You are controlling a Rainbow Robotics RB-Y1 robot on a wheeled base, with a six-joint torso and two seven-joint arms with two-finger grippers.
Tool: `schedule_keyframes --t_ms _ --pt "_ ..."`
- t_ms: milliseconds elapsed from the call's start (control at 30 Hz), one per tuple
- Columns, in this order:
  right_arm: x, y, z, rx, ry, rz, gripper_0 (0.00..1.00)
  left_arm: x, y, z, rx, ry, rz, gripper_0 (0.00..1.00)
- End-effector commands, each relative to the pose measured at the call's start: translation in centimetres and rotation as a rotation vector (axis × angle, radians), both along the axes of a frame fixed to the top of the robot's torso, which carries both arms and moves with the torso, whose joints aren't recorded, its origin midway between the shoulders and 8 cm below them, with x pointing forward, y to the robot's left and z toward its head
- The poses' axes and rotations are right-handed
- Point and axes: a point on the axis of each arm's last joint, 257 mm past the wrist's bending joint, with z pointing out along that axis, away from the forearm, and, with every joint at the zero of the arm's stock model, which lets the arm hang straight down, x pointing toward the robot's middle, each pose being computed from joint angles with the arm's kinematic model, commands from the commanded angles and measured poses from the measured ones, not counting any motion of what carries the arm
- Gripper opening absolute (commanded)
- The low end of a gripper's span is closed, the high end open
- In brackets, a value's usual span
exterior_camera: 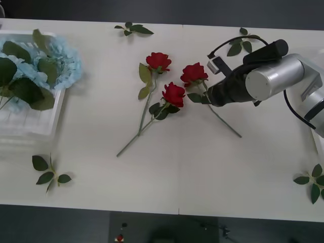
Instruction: Put the red flowers into the right box and the blue flowers into the left box
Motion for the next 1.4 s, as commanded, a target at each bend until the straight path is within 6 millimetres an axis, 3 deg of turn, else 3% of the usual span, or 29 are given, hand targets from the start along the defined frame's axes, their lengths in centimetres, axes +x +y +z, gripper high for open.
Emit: schedule_keyframes --t_ms 33,67,133,167,233,267,333,433,667,733,767,800,933,1233,1400 --pt "1.5 1.7 1.3 0.012 -0.048 -0.007 1.0 0.7 -6.6 -0.9 -0.111 -0.034 -0.152 1.0" --pt "1.6 1.6 1.2 0.008 -0.049 -0.011 1.0 0.8 -7.4 -1.2 -0.129 -0.034 -0.164 1.0" --pt "2.0 1.8 0.6 0.006 -0.055 -0.022 1.0 1.3 -11.2 -2.3 -0.222 -0.049 -0.214 1.0" --pt "2.2 1.9 0.6 0.007 -0.062 -0.023 1.0 1.4 -12.2 -2.5 -0.242 -0.054 -0.227 1.0" --pt "2.7 1.9 0.1 0.002 -0.075 -0.033 1.0 1.4 -16.4 -3.2 -0.329 -0.065 -0.291 1.0" --pt "2.7 2.0 0.0 0.001 -0.077 -0.034 1.0 1.5 -17.4 -3.2 -0.345 -0.072 -0.304 1.0" --pt "3.1 2.2 -0.5 -0.007 -0.089 -0.041 1.0 1.7 -21.3 -3.1 -0.408 -0.096 -0.354 1.0" --pt "3.3 2.7 -1.2 0.002 -0.091 -0.051 1.0 2.4 -23.9 -2.7 -0.438 -0.12 -0.377 1.0" --pt "3.8 3.6 -1.6 0.024 -0.104 -0.066 1.0 3.7 -26.8 -2.5 -0.384 -0.13 -0.414 1.0" --pt "3.7 3.8 -1.6 0.029 -0.103 -0.069 0.62 4.1 -27.0 -3.2 -0.356 -0.125 -0.405 1.0" --pt "3.7 3.9 -1.6 0.036 -0.101 -0.073 0.21 4.5 -27.4 -3.7 -0.343 -0.126 -0.397 1.0" --pt "3.8 4.0 -1.5 0.041 -0.1 -0.076 0.0 4.7 -27.7 -4.2 -0.337 -0.125 -0.393 1.0" --pt "3.8 4.2 -1.3 0.054 -0.104 -0.079 0.0 5.5 -28.9 -6.5 -0.272 -0.117 -0.383 1.0" --pt "4.1 4.6 -0.9 0.078 -0.117 -0.083 0.0 6.8 -35.4 -12.9 -0.047 -0.164 -0.461 0.99" --pt "4.1 4.7 -0.9 0.087 -0.117 -0.085 0.0 6.5 -38.0 -14.4 0.039 -0.173 -0.523 0.97"
